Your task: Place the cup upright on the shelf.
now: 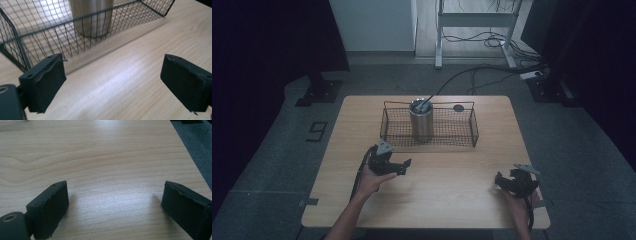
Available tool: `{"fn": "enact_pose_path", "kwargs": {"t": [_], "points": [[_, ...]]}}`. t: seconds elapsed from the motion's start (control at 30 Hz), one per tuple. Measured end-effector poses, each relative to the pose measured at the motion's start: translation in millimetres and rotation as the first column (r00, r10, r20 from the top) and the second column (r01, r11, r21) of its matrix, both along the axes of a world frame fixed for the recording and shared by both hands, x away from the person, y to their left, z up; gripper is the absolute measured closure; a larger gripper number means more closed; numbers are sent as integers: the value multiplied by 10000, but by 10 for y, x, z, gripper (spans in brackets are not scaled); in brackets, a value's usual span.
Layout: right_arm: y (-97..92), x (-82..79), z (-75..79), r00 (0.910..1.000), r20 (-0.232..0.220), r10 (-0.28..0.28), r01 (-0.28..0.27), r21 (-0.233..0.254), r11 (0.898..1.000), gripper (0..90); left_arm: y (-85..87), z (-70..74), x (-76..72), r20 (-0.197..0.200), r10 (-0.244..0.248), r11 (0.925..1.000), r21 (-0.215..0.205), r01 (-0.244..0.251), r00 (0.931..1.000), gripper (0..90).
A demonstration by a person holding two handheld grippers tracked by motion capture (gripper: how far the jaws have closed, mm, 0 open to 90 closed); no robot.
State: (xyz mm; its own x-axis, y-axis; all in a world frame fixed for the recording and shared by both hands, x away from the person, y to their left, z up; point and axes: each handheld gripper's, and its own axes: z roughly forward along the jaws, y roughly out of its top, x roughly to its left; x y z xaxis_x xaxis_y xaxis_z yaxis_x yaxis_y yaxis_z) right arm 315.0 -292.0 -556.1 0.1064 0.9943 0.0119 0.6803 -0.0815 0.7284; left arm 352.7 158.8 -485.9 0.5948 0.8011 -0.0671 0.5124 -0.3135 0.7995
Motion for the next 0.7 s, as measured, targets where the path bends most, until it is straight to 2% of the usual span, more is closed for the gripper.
{"fn": "enact_pose_path", "kwargs": {"t": [0.2,0.4,0.57,0.6,0.7], "points": [[0,0,0,10000,1,1,-1,-1,10000,71,-10,-140,-188,27,-104,9991,413,103,9999,76],[0,0,0,10000,4,3,-3,0,10000,71,-15,-241,-305,9,-154,9996,219,154,9999,94],[0,0,0,10000,-1,-1,1,0,10000,71,4,-291,-328,-78,11,9999,109,-11,10000,114],[0,0,0,10000,2,0,0,0,10000,71,8,-295,-323,-87,2,9997,239,0,10000,115],[1,0,0,10000,2,1,-1,-1,10000,71,17,-291,-310,-102,100,9999,39,-99,9999,132]]}}
